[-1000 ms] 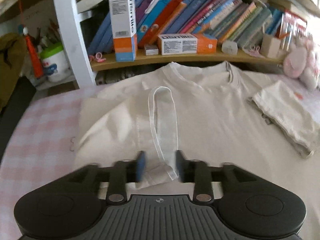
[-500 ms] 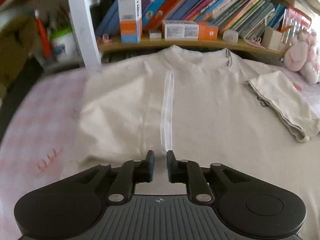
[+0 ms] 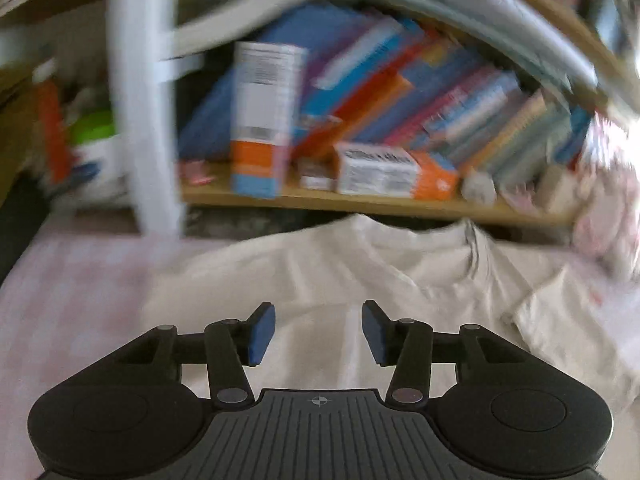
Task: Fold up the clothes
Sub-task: 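Open and regrip the folded side edge with the left tool, then open the left tool and release the folded side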
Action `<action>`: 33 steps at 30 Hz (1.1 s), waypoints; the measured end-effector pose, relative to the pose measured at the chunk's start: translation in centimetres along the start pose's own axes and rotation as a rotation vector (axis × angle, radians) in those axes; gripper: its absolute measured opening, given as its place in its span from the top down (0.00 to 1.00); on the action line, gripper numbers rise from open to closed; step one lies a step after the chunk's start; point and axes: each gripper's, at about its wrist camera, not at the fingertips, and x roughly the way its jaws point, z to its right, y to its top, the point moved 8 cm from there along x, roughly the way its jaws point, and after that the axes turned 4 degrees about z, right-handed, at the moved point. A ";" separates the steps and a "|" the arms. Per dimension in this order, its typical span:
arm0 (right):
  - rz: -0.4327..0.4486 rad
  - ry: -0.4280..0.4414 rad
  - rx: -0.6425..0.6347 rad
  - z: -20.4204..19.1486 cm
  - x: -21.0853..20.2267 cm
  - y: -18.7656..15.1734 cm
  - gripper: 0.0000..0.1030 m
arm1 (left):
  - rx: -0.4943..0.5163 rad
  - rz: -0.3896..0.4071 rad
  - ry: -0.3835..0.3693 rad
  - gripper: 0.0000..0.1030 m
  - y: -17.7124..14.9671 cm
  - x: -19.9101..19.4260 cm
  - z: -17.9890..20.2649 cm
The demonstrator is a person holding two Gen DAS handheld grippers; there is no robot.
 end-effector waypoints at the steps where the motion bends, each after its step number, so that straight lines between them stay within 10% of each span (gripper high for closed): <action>1: -0.001 0.000 0.001 0.0 0.0 0.0 0.02 | 0.022 -0.020 0.007 0.59 -0.1 1.1 0.7; 6: -0.006 -0.005 0.005 0.0 -0.3 -0.3 0.02 | 0.114 -0.115 0.086 0.84 -1.8 4.0 2.0; 11: -0.005 -0.010 0.011 0.1 -0.3 -0.4 0.02 | -0.056 0.062 0.074 0.95 -0.9 1.3 0.8; 14: -0.006 -0.012 0.013 0.1 -0.3 -0.4 0.02 | -0.069 0.001 0.043 0.84 -1.9 2.1 0.9; 16: -0.010 -0.013 0.015 0.0 -0.3 -0.4 0.02 | -0.082 -0.039 0.009 0.55 -1.9 2.3 0.9; 24: -0.016 -0.033 0.060 0.5 -0.6 -0.3 0.03 | -0.236 0.023 -0.060 0.48 -1.8 -6.4 -2.7; 33: 0.030 -0.034 0.057 -1.0 -2.5 0.0 0.03 | -0.223 -0.055 0.000 0.40 -10.1 -17.3 -2.8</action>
